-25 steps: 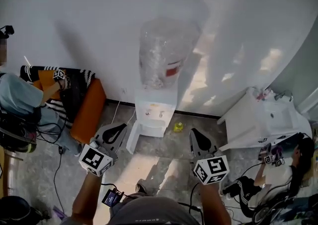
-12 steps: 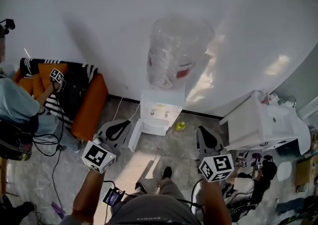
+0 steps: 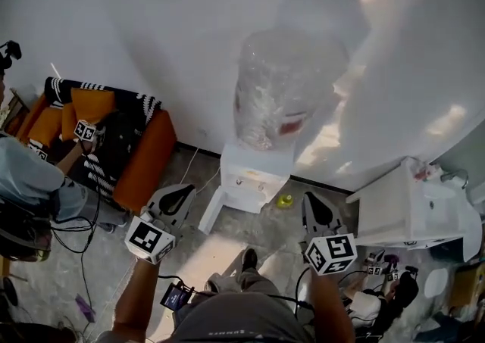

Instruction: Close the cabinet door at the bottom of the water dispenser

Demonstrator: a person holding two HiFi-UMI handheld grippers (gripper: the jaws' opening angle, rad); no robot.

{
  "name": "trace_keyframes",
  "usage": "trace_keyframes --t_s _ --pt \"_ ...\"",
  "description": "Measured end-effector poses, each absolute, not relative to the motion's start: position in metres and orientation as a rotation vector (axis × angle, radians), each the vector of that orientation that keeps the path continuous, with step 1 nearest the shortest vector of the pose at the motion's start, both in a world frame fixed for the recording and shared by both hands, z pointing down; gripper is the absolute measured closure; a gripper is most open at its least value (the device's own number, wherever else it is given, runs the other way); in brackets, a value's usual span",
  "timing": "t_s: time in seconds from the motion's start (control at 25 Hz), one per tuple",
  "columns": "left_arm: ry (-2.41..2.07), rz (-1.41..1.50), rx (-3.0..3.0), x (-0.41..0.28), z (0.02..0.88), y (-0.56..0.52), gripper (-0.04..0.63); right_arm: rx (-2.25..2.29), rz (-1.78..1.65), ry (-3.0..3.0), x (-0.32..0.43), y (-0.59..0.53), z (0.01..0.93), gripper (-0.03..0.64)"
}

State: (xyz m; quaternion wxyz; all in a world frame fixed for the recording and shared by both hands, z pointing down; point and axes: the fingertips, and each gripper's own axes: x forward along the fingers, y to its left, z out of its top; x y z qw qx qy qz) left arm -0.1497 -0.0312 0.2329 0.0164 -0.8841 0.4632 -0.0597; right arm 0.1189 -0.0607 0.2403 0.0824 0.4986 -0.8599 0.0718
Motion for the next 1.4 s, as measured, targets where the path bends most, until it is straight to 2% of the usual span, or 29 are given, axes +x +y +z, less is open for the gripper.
trace_keyframes --t_s 0.72,1.4 --pt "1.541 -0.357 -2.825 -0.169 0.376 -0.095 0.578 1.512 0.334 -2.463 0.132 -0.124 0.360 0.587" --pt "1.615 -0.726 -3.002 -0.188 0.613 -0.102 0.578 1.525 0.542 -2.361 0.121 -0.121 0.529 0.586"
